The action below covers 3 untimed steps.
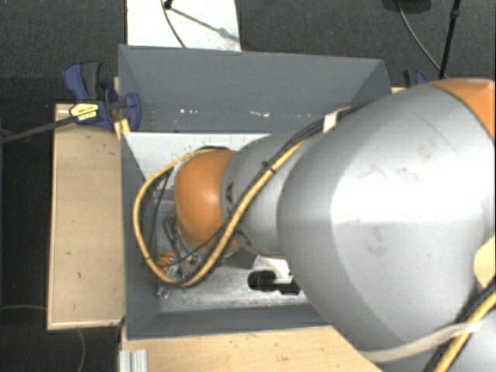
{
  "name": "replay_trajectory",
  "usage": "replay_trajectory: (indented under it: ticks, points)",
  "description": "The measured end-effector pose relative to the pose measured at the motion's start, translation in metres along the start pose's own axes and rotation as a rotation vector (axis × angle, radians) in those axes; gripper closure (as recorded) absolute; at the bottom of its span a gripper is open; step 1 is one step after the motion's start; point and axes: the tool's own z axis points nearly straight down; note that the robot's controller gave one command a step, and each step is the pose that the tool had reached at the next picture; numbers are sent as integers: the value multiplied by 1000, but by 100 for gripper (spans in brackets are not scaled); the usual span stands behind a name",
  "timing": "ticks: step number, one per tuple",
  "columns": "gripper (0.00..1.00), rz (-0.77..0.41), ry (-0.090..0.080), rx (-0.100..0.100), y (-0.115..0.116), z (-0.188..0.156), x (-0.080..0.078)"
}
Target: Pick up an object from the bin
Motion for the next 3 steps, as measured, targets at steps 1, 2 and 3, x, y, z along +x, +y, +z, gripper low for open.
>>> replay_trajectory:
  ticks: [1, 2, 3]
  points:
    - [100, 0, 0, 0, 0, 0, 0]
    - [100, 0, 0, 2, -1, -5, 1]
    - [100, -1, 1, 7, -3, -24, 1]
